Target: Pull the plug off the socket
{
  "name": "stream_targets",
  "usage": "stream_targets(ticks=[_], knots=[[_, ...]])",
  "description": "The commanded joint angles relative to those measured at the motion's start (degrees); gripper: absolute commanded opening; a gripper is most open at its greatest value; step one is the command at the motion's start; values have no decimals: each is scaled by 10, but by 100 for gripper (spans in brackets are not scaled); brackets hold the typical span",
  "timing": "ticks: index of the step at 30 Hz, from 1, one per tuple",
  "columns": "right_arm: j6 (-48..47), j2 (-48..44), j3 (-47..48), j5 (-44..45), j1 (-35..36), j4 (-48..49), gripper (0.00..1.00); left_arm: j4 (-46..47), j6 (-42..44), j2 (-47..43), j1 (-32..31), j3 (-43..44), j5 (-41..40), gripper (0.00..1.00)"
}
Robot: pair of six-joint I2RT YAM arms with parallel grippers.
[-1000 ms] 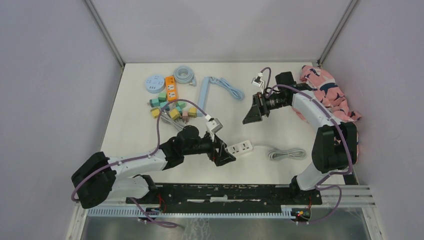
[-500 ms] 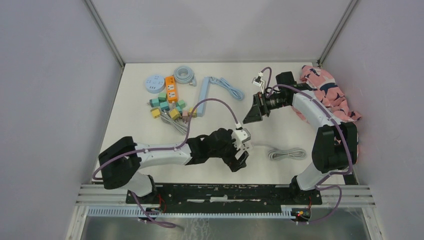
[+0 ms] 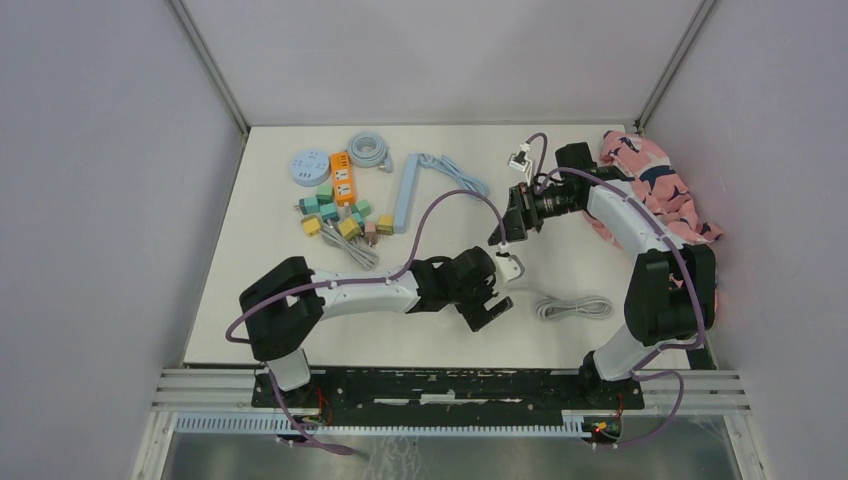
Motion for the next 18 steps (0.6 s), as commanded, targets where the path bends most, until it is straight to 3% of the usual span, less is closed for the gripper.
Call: stream_targets(ticks=[1,15,18], knots=[[-5,-7,23,-19,-1,3,100,-12,58,17,1,39,-43,99],[-5,-9,24,-19,-3,2,100,-10,52,54,40,44,-11,100],[-5,-8,23,-20,-4,2,100,-10,48,57,40,41,-8,96]])
